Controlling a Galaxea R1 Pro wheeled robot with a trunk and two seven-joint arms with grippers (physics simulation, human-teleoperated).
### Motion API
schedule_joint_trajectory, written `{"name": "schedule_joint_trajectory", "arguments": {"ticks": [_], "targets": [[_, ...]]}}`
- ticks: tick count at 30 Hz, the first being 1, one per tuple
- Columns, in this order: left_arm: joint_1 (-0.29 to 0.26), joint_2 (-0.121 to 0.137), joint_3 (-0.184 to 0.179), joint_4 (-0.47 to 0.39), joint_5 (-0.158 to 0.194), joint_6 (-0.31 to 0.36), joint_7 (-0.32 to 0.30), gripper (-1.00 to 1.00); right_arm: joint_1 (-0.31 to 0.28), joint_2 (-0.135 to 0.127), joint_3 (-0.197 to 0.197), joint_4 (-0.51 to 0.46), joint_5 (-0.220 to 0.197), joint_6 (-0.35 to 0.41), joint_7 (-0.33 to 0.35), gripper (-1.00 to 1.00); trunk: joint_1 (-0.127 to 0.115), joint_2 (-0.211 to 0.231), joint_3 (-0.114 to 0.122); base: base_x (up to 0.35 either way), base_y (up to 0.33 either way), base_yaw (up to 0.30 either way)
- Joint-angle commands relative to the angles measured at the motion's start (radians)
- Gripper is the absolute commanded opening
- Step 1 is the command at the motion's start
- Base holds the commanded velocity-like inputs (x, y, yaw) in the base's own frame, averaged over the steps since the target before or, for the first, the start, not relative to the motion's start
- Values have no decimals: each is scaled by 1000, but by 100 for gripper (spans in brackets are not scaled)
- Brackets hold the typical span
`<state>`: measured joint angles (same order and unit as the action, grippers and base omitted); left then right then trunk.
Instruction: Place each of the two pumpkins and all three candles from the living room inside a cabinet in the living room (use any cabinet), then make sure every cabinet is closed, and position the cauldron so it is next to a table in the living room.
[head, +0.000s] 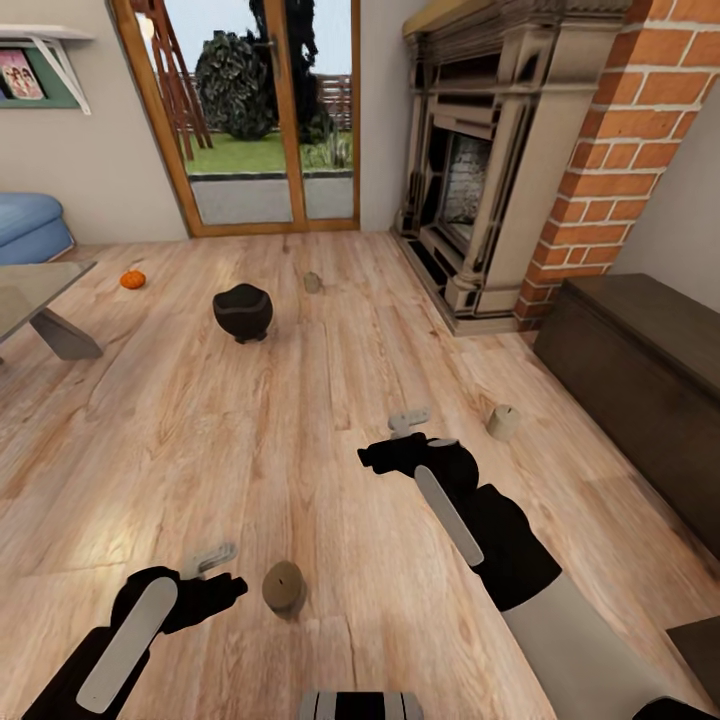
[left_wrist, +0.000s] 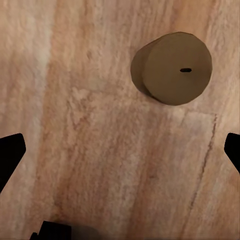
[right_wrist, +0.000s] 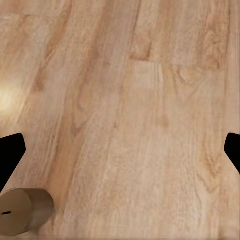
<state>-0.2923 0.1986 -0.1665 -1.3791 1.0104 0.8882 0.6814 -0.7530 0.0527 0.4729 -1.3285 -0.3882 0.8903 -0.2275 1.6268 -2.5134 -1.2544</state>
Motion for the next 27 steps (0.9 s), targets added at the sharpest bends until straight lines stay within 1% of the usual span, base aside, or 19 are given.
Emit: {"name": "schedule_joint_trajectory", "arguments": {"ticks": [1,5,10,13,14,15,16,17,20,22,24,27], "targets": [[-1,1,-4,-1,10,0,10,100,-1,0,1,-1,-10,3,-10,100,0,-1,-5,0,0,0],[-2,2,-23,-4,8,0,10,100,0,1,-1,-1,-9,3,-10,100,2,-2,-20,0,0,0],[-24,2,-30,-9,4,0,10,100,0,2,-1,1,-8,2,-11,100,4,-3,-40,0,0,0],[-39,-2,-53,-8,1,0,10,100,0,2,-2,1,-8,2,-12,100,6,-3,-51,0,0,0],[-46,-11,-68,-6,-2,0,10,100,0,2,-2,1,-8,2,-12,100,6,-4,-55,0,0,0],[-50,-17,-75,-5,-5,0,10,100,0,2,-2,1,-8,2,-12,100,6,-4,-59,0,0,0],[-59,-27,-87,0,-18,0,10,100,0,2,-2,2,-8,2,-12,100,7,-4,-63,0,0,0],[-69,-37,-97,8,-41,0,10,100,0,3,-2,2,-8,2,-12,100,7,-4,-67,0,0,0],[-86,-67,-114,18,-128,1,9,100,0,4,-3,3,-8,1,-13,100,9,-5,-78,0,0,0],[-90,-87,-118,19,-172,1,8,100,0,3,-4,3,-8,1,-14,100,10,-6,-86,0,0,0],[-92,-97,-121,20,-193,1,8,100,0,4,-7,4,-8,1,-15,100,11,-6,-94,0,0,0],[-92,-98,-127,17,-205,2,3,100,0,5,-29,10,-7,1,-16,100,12,-7,-105,0,0,0]]}}
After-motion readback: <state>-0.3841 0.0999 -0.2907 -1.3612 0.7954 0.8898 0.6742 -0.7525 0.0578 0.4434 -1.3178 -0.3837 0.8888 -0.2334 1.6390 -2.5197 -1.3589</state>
